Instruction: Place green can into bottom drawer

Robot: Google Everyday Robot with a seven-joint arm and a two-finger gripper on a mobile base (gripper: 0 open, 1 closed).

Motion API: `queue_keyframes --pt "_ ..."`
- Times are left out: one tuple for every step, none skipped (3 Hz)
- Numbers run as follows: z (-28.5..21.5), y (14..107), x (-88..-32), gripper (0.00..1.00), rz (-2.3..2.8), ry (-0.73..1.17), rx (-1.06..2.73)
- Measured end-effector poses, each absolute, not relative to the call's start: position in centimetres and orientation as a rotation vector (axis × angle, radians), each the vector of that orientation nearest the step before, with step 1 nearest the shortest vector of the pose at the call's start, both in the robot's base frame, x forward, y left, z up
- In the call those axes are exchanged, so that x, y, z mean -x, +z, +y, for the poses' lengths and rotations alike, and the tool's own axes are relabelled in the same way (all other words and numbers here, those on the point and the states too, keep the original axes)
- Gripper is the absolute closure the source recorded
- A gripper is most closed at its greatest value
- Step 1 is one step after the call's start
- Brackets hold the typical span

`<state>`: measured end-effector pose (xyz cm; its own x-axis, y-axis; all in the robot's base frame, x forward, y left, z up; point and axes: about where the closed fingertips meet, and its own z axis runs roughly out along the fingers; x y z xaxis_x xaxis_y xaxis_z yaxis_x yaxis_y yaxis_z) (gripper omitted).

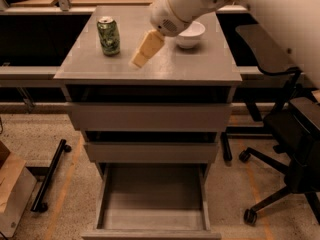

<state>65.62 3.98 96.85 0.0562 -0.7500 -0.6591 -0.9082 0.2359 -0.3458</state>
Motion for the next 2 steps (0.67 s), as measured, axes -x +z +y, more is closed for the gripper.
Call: queue_keyframes --pt "7.2 96.1 -70.4 0.0 1.688 0.272 1.474" --pt "10.4 94.5 -75.2 0.0 1.68 0.302 1.406"
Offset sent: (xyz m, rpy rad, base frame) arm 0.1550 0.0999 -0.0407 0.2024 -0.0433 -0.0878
